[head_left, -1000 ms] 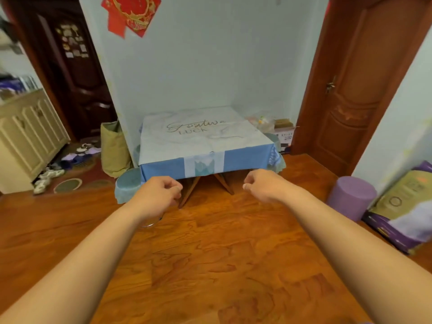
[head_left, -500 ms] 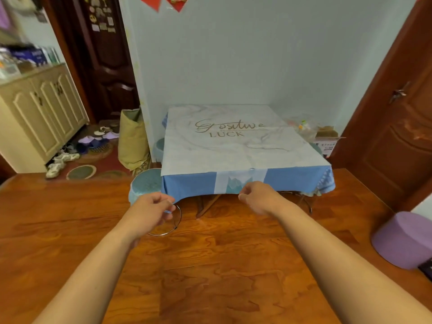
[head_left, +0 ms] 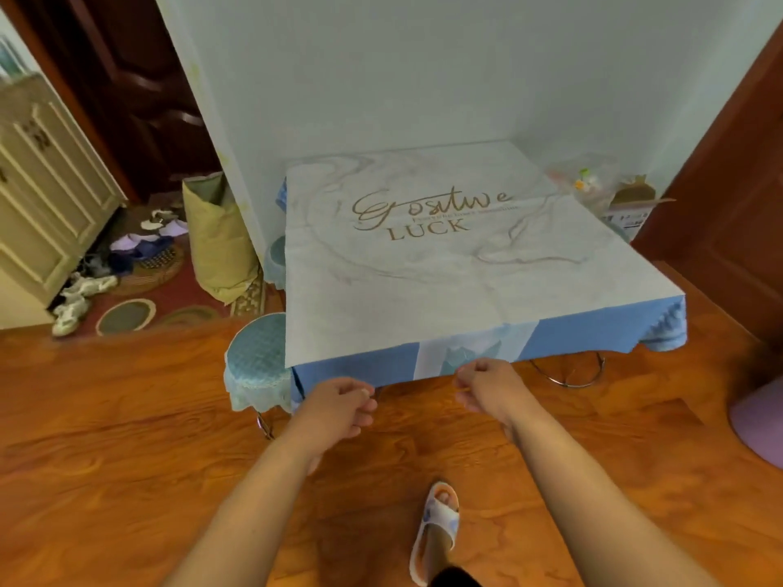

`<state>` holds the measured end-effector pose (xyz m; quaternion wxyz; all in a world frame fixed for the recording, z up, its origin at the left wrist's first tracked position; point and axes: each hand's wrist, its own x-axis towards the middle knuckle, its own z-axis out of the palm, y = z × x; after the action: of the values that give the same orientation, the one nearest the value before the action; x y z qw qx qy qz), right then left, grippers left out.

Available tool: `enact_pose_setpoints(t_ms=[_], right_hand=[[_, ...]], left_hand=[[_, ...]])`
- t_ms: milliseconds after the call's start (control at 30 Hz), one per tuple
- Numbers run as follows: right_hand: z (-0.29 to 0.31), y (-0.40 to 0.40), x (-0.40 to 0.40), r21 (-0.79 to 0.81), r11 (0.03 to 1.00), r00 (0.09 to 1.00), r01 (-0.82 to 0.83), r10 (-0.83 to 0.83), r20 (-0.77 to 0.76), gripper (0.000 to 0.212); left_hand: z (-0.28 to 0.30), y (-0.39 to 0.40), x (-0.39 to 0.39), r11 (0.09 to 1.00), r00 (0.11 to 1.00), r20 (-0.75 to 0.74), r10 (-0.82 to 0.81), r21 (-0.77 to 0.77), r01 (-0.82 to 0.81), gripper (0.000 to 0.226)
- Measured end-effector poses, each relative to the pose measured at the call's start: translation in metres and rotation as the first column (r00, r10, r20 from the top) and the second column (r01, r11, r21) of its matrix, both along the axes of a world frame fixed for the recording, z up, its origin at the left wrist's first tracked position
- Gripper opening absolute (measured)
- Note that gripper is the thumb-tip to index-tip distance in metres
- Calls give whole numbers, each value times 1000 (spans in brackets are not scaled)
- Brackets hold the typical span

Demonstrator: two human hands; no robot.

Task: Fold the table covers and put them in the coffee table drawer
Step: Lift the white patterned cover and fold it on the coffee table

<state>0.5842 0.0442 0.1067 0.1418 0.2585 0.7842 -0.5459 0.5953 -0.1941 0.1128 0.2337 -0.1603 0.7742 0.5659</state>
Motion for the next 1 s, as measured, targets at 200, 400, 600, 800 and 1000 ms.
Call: enact_pose_setpoints(t_ms=[200, 400, 600, 800, 1000], right_hand=[[-40, 25, -106, 21, 997, 992, -77, 74, 104, 19], [-70, 37, -174, 61, 993, 965, -96, 78, 249, 15], [-93, 28, -199, -68, 989, 930, 130, -97, 355, 7], [-101, 48, -210, -221, 872, 842, 437, -310, 441, 18], [-106, 73, -225, -260, 766, 775, 588, -442, 452, 28]], left_hand=[[-33, 0, -71, 991, 981, 139, 135, -7, -136, 19], [-61, -1, -123, 885, 852, 319, 415, 77, -460, 16], [-85, -8, -158, 689, 651, 510, 563, 145, -710, 27], [-93, -3, -191, 495, 473, 534, 701, 114, -861, 29], [-92, 7, -213, 458, 504, 514, 694, 225, -860, 26]])
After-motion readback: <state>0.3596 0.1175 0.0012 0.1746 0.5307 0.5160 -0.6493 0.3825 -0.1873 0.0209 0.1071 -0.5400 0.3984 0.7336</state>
